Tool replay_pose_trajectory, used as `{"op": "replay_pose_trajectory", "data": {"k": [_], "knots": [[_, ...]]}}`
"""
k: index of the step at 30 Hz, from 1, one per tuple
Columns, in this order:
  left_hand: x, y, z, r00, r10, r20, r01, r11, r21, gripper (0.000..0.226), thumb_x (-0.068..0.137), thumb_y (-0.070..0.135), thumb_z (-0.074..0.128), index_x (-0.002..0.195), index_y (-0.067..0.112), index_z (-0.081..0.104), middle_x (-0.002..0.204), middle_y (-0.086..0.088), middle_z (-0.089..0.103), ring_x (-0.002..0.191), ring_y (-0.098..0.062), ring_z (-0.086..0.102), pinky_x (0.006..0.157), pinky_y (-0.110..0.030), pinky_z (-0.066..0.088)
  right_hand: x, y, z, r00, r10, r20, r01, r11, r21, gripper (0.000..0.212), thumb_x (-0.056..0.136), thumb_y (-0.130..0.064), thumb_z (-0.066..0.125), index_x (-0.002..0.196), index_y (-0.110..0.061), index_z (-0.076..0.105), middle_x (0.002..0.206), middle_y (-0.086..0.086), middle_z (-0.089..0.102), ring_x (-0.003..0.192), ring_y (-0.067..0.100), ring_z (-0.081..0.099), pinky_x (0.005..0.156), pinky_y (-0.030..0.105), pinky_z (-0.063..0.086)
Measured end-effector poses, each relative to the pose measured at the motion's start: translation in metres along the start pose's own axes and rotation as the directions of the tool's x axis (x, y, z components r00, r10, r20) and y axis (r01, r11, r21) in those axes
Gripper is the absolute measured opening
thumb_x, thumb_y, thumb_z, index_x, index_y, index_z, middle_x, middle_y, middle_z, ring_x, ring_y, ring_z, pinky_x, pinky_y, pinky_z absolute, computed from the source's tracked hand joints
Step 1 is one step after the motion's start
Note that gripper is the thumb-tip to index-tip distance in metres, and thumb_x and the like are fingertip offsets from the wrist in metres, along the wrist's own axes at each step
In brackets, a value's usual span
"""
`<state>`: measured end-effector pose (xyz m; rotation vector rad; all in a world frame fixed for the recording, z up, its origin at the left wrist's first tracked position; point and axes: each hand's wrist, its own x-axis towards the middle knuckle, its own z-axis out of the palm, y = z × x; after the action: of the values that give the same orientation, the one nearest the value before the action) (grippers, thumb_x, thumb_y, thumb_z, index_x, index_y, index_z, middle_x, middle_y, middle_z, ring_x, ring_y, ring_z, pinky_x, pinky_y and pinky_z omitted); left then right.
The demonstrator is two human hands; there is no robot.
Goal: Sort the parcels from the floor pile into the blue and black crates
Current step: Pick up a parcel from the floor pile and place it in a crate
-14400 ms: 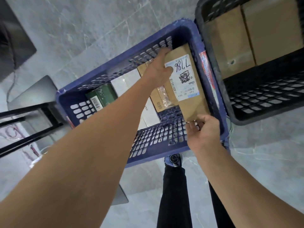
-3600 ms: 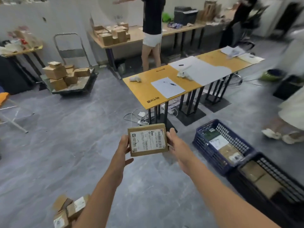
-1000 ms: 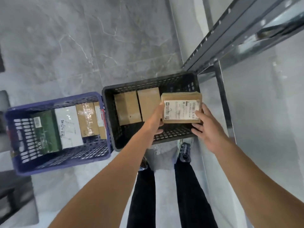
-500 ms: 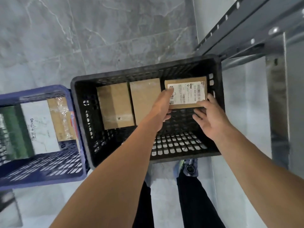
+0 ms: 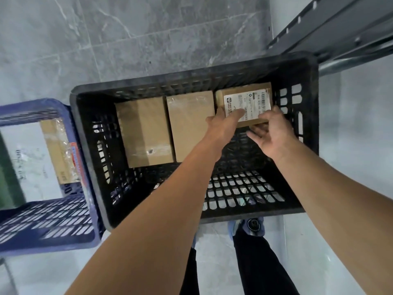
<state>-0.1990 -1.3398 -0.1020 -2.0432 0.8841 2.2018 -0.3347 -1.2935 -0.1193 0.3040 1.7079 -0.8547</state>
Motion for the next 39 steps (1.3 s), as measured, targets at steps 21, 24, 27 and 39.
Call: {"op": "replay_pose_trajectory", "data": {"k": [21, 24, 27, 39], "knots": [[0.007, -0.003, 0.011, 0.998, -0.048, 0.029, 0.052, 0.986, -0.158, 0.072, 0.086, 0.047, 0.064, 0.149, 0.016, 0.047, 0.143, -0.003, 0.055, 0.123, -0.020, 0.053, 0.086, -0.028, 0.041, 0.012, 0.037, 0.008, 0.989, -0.022, 0.147, 0.004, 0.993, 0.121, 0.065, 0.090, -0.019, 0.062, 0.148, -0.044, 0.051, 0.146, -0.004, 0.061, 0.142, 0.024, 0.048, 0.114, 0.061, 0.039], [0.001, -0.002, 0.005, 0.997, -0.045, 0.066, 0.057, 0.982, -0.181, 0.071, 0.083, 0.054, 0.061, 0.145, 0.023, 0.052, 0.144, 0.000, 0.056, 0.128, -0.019, 0.051, 0.106, -0.040, 0.038, 0.009, 0.031, 0.003, 0.984, -0.016, 0.176, 0.000, 0.996, 0.090, 0.069, 0.091, -0.018, 0.064, 0.152, -0.045, 0.046, 0.151, -0.002, 0.053, 0.145, 0.026, 0.042, 0.113, 0.057, 0.038], [-0.008, 0.001, -0.003, 0.994, -0.033, 0.106, 0.053, 0.981, -0.187, 0.058, 0.098, 0.050, 0.055, 0.149, 0.024, 0.046, 0.151, 0.001, 0.047, 0.125, -0.016, 0.044, 0.112, -0.043, 0.037, -0.004, 0.023, 0.002, 0.980, -0.007, 0.200, 0.000, 0.999, 0.034, 0.068, 0.090, -0.020, 0.066, 0.150, -0.045, 0.048, 0.155, 0.000, 0.049, 0.148, 0.027, 0.038, 0.114, 0.054, 0.036], [-0.170, 0.053, -0.082, 0.990, 0.139, -0.033, -0.143, 0.961, -0.236, 0.027, 0.106, 0.043, 0.046, 0.113, 0.026, 0.064, 0.121, 0.005, 0.068, 0.115, -0.015, 0.065, 0.097, -0.040, 0.049, -0.168, -0.029, 0.015, 0.963, -0.121, 0.241, 0.157, 0.978, -0.136, 0.050, 0.103, -0.043, 0.059, 0.150, -0.027, 0.053, 0.149, -0.009, 0.058, 0.141, 0.010, 0.047, 0.118, 0.041, 0.035]]}}
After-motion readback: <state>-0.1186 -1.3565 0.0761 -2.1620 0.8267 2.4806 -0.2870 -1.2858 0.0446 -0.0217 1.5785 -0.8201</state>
